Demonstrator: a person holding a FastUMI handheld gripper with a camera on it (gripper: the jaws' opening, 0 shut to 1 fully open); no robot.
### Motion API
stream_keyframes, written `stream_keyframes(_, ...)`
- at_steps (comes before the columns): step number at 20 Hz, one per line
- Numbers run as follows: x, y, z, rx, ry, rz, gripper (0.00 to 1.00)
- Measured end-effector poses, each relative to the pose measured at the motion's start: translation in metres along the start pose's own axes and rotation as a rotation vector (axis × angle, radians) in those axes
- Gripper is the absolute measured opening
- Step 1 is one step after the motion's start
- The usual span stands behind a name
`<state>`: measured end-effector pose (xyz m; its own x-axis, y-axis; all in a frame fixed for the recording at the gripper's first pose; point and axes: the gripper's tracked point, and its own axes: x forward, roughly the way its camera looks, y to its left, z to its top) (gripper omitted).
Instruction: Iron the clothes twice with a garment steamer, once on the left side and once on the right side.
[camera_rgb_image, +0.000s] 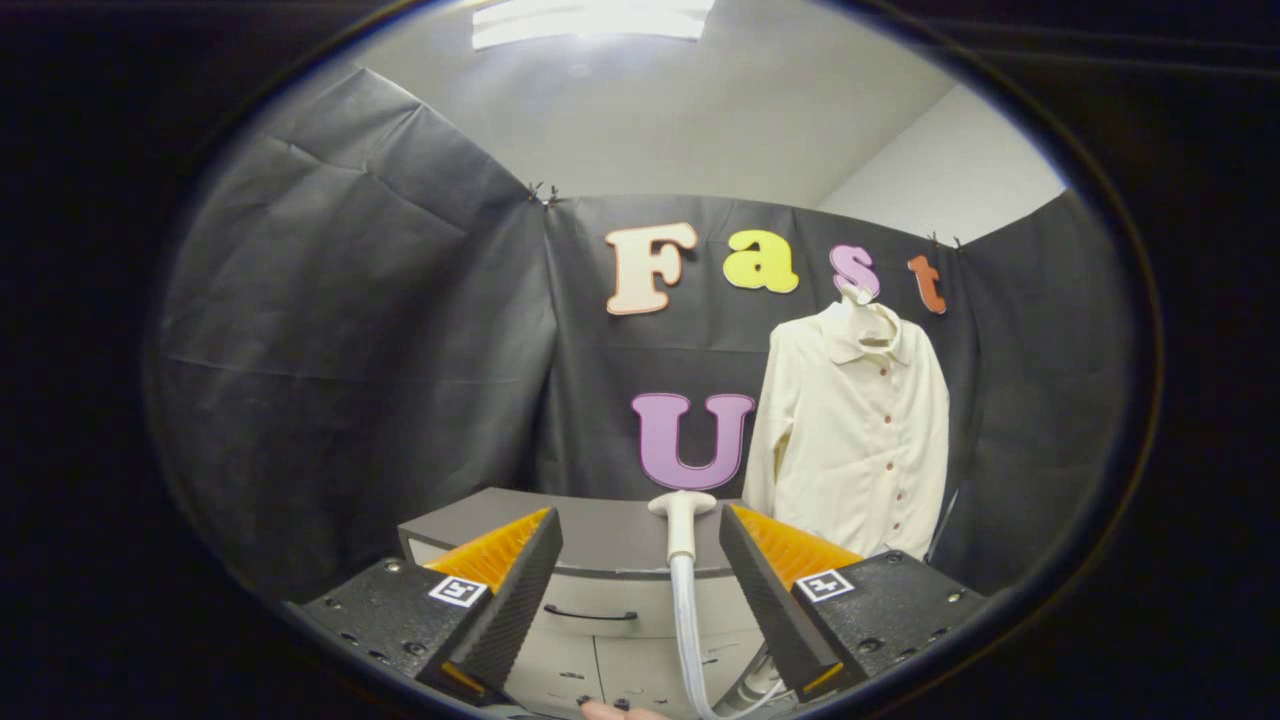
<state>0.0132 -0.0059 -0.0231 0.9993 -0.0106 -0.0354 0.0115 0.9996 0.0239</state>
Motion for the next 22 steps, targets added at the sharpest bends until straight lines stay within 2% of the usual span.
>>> stream_keyframes(10, 0.018, -0.007, -0.014, -0.003, 0.018, -0.008, 0.96)
stream_keyframes(16, 0.032, -0.015, -0.024, 0.037, 0.037, -0.018, 0.96)
stream_keyframes(22, 0.027, -0.017, -0.024, 0.029, 0.032, -0.020, 0.96)
